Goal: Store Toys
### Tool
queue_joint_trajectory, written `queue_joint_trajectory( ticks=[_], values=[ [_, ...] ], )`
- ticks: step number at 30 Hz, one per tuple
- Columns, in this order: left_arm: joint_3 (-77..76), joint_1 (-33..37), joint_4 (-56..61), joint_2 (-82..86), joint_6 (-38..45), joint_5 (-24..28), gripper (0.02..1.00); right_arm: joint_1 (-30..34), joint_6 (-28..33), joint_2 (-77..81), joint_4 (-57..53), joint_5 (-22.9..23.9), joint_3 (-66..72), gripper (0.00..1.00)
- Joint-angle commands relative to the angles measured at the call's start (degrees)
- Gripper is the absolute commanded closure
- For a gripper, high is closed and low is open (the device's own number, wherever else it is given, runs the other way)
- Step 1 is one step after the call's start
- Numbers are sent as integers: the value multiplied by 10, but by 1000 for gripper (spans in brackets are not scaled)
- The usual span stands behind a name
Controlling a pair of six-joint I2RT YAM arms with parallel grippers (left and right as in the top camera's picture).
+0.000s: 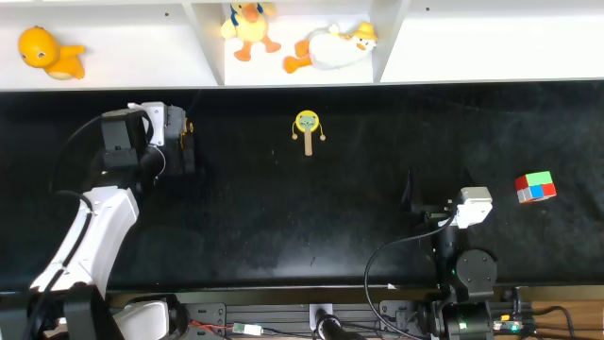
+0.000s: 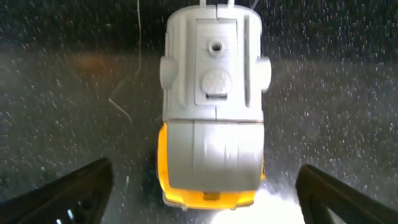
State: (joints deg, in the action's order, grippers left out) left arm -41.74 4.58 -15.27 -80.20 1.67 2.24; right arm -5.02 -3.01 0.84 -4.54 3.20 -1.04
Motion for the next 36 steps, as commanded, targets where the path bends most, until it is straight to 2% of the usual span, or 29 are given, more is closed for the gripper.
queue_joint_trajectory(
  ticks=[1,16,20,27,32,36],
  values=[
    [-15,-2,13,-10,16,-13,112,-1,-2,-6,3,-3,8,7],
    [-15,-2,43,-35,31,-13,145,-1,-2,-6,3,-3,8,7],
    [-15,-2,45,-39,31,-13,332,-1,-2,-6,3,-3,8,7],
    [-15,-2,42,-35,30,-13,601,-1,-2,-6,3,-3,8,5],
    [-12,-2,12,2,36,-16,713,-1,-2,-6,3,-3,8,5],
    [-2,-2,-27,52,46,-24,755,-1,-2,-6,3,-3,8,7]
  ],
)
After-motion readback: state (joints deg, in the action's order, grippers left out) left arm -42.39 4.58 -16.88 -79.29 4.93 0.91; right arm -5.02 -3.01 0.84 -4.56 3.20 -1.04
